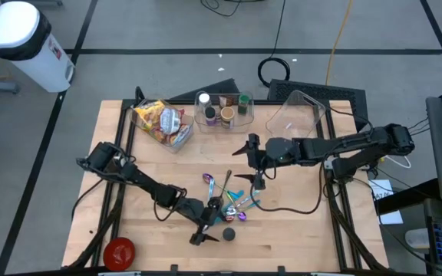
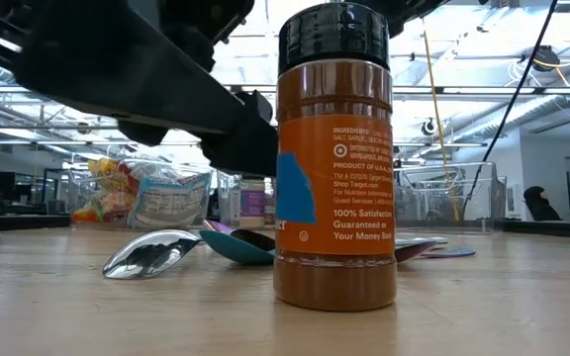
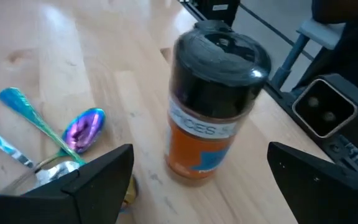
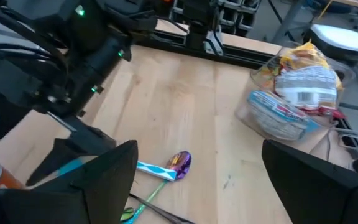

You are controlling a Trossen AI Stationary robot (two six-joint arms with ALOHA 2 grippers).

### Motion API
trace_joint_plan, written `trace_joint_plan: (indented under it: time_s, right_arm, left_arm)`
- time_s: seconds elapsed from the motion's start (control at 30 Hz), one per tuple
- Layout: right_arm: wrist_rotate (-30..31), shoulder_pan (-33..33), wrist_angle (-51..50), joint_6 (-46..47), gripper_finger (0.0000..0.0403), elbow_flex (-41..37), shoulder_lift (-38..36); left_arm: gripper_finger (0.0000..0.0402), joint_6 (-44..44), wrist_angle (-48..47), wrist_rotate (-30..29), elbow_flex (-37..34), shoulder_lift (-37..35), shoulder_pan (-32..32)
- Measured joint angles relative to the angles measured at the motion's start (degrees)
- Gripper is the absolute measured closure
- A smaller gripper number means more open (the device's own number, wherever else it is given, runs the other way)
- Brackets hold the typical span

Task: Pick & Place Food Item
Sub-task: Put the orange seasoning bottle into the middle transparent bin

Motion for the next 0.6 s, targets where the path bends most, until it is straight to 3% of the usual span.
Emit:
trace_joint_plan:
  time_s: [0.17,0.4,0.6]
  right_arm:
    - [-0.20,0.00,0.07,0.31,0.0069,0.00,0.00]
    - [-0.22,0.00,0.30,0.33,0.0069,0.00,-0.02]
    - [-0.26,0.20,0.02,0.33,0.0069,-0.02,-0.02]
  left_arm:
    - [0.0027,0.62,0.10,1.21,1.56,0.55,1.52]
    - [0.0027,0.77,-0.27,10.58,5.78,6.08,2.53]
    - [0.0027,4.91,2.48,10.65,5.93,6.01,3.14]
